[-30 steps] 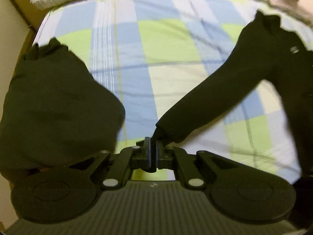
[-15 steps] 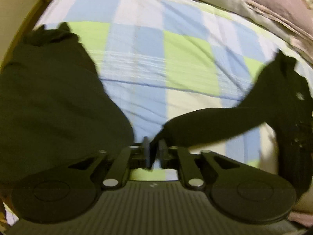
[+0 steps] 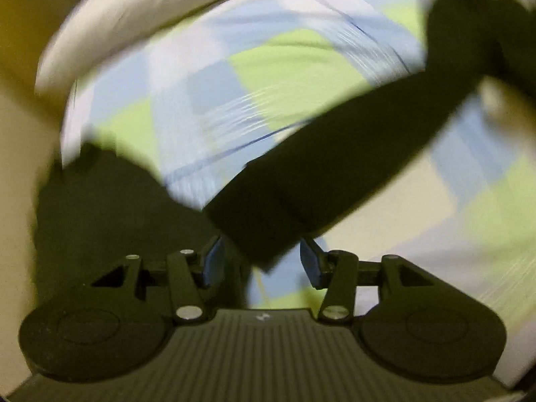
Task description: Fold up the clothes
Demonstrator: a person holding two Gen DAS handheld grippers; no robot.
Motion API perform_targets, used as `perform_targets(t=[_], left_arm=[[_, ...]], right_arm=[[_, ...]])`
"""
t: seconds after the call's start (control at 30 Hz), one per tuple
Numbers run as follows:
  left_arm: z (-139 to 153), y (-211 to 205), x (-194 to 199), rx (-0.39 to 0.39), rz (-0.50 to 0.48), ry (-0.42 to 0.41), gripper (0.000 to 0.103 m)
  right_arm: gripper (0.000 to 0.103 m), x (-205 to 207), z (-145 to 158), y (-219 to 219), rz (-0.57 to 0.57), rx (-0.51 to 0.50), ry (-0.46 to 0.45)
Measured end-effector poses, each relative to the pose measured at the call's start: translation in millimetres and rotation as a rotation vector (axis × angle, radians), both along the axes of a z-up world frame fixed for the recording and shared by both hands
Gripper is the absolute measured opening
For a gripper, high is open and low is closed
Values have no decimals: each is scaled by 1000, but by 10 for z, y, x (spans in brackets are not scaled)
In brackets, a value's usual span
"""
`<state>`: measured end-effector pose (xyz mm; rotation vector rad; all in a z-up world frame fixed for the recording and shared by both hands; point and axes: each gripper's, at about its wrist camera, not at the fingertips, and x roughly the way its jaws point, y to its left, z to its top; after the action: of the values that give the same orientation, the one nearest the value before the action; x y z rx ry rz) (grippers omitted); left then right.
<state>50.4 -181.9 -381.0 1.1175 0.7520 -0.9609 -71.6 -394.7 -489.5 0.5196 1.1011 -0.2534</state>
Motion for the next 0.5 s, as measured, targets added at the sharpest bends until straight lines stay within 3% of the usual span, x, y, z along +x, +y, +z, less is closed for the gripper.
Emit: perform_targets(t=[0.1,0.17,0.23,0.27,0.4,0.5], left_arm=[[-364,-120,-319,113,-232,-155,46],[-564,-166,-389,164,-317,-222,46],[-675,-199,-374,203,-341,-280,23],[-624,-205,-331,198,-314,-262,11],[-87,-9,-299,130,-211,-176,9],[242,256,-461,155,-181,-111,5]], right_arm=[[66,-125,10,-20,-15,-1,14],[66,-213,24,-57,-32,-5,22],[66,-301,37,-94,-49,-9,30],[66,-345,44,-112,-57,-11,34],[66,-521,72,-186,-92,-19,51],[66,-653,93,-242,-117,-25,63]])
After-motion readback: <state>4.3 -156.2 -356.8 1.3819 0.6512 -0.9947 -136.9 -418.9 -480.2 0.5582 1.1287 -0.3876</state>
